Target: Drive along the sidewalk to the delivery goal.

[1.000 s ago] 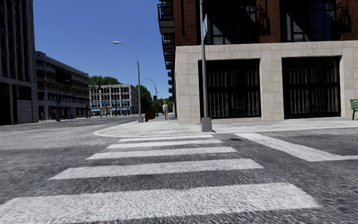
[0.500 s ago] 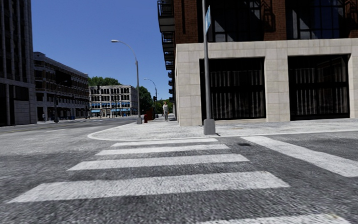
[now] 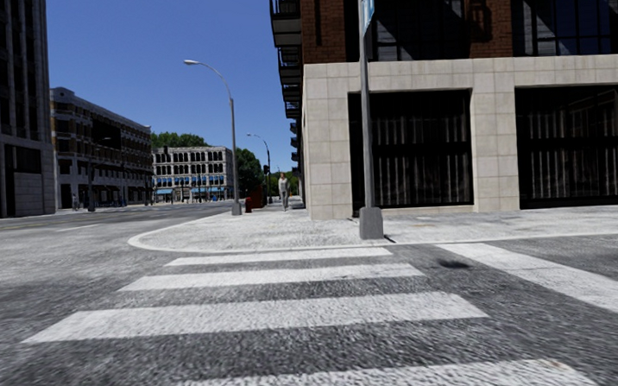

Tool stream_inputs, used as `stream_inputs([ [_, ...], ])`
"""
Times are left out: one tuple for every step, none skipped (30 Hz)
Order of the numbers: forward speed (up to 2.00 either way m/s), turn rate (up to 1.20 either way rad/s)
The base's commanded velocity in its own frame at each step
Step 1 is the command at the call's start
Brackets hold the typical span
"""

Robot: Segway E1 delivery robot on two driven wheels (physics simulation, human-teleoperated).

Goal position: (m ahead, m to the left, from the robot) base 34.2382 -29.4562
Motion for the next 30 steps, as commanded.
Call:
stream_inputs([
  [2.0,0.15],
  [2.0,0.15],
  [2.0,0.17],
  [2.0,0.19],
  [2.0,0.19],
  [2.0,0.2],
  [2.0,0.2],
  [2.0,0.2],
  [2.0,0.2],
  [2.0,0.2],
  [2.0,0.2],
  [2.0,0.2],
  [2.0,0.2],
  [2.0,0.21],
  [2.0,0.25],
  [2.0,0.27],
  [2.0,0.27],
  [2.0,0.27],
  [2.0,0.27],
  [2.0,0.27],
  [2.0,0.27],
  [2.0,0.27],
  [2.0,0.27],
  [2.0,0.27],
  [2.0,0.27],
  [2.0,0.27],
  [2.0,0.37],
  [2.0,0.4],
  [2.0,0.4],
  [2.0,0.4],
])
